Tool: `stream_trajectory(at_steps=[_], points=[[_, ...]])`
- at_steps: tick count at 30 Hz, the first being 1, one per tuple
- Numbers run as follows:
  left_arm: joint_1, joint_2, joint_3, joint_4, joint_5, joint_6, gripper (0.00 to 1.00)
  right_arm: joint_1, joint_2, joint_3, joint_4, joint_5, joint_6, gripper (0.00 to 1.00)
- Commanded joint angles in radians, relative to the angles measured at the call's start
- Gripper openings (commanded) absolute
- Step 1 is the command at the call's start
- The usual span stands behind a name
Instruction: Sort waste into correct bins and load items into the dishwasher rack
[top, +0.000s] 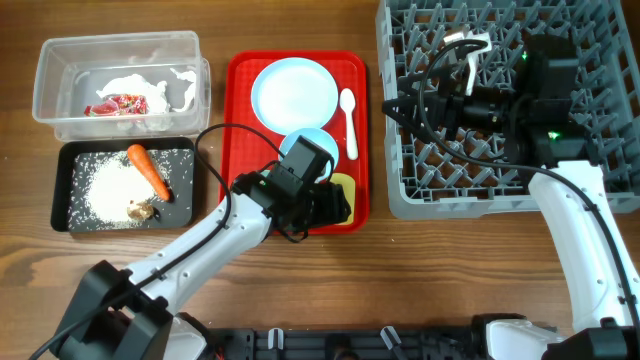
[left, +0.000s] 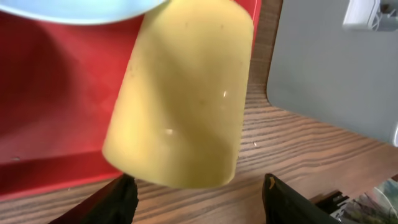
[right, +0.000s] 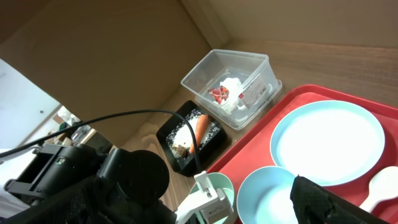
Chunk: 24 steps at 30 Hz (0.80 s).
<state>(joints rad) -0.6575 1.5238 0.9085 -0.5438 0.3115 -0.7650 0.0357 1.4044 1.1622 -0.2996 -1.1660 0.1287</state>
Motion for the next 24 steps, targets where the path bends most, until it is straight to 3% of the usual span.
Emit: stream_trajectory(at_steps=[1,5,9,20,24], points=[[-0.003,0.050,-0.006,0.021,-0.026,-0.010,0.66,-0.002,0.006,0.016,-0.003,0.006,-0.020,0.98],[0.019,0.076,-0.006,0.027,0.003,-0.005,0.66,-0.001,0.006,0.016,-0.004,0.006,-0.020,0.98],[0.048,0.076,-0.006,0.032,0.006,0.002,0.55,-0.002,0.006,0.016,-0.004,0.006,-0.021,0.98],[0.067,0.076,-0.006,0.051,0.006,0.002,0.04,-0.002,0.006,0.016,-0.004,0.006,-0.019,0.98],[0.067,0.075,-0.006,0.051,0.006,0.002,0.04,-0.002,0.006,0.016,-0.004,0.006,-0.012,0.98]])
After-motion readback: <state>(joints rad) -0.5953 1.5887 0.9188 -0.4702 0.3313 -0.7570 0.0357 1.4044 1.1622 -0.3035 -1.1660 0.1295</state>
